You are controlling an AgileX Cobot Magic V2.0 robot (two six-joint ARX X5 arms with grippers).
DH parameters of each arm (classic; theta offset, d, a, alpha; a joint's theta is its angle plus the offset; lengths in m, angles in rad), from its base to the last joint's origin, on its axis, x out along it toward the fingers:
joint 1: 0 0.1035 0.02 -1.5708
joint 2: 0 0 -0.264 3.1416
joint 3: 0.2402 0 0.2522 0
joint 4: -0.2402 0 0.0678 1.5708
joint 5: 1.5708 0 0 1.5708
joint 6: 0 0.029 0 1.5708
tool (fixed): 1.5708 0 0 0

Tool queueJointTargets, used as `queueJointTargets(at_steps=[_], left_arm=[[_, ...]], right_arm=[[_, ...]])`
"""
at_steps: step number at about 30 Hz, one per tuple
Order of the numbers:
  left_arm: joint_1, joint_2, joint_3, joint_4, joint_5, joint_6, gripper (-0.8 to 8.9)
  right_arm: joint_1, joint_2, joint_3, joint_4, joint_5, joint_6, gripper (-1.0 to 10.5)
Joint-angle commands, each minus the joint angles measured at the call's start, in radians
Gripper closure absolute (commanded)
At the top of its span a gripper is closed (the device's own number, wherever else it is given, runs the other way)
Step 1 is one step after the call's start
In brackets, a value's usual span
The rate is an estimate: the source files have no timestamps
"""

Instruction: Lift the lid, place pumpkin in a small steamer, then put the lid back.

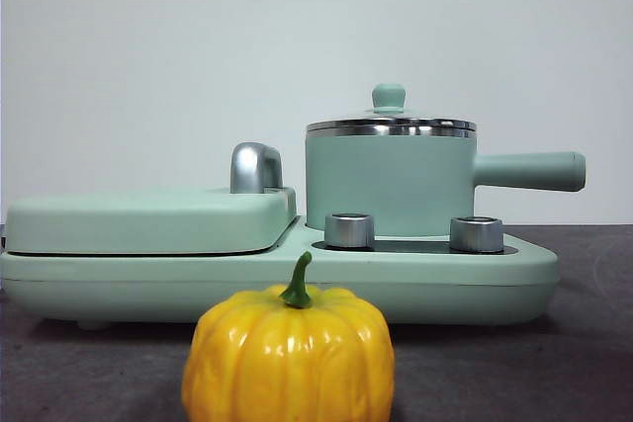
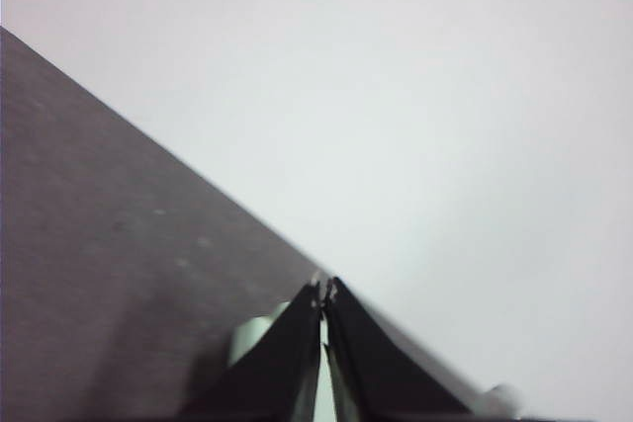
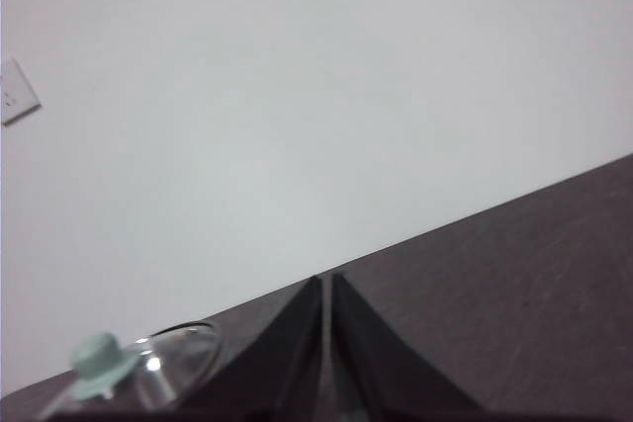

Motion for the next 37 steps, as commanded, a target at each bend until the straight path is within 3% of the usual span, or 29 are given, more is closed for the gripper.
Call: queueJointTargets(at_steps=[1,5,10,16,24,31,37], left_arm=[[0.001,-0.002,0.042,0.003,0.006,-0.100,8.04],[0.001,0.009,0.130,-0.029,0.016,-0.045,8.04],[0.001,0.066,0.298,-0.205,0.016,0.141,8.03],[0.001,0.185,0.507,-0.372,0.016,0.298,8.04],[0.001,0.396,0.749,-0.547,0.042,0.413,8.04],[-0.006,0.591,0.893,-0.618,0.071,0.591,8.04],[-0.027,0.738,0.955,-0.655,0.134,0.719,8.04]], right_arm=[[0.001,0.010,0.086,-0.076,-0.009,0.040,9.3],[0.001,0.058,0.209,-0.198,-0.023,0.015,9.3],[0.001,0.156,0.342,-0.228,-0.092,-0.076,9.3],[0.001,0.297,0.496,-0.333,-0.131,-0.139,9.3],[0.001,0.488,0.651,-0.382,-0.191,-0.305,9.3],[0.001,0.632,0.753,-0.408,-0.286,-0.425,9.3],[0.024,0.740,0.813,-0.502,-0.303,-0.594,9.3]])
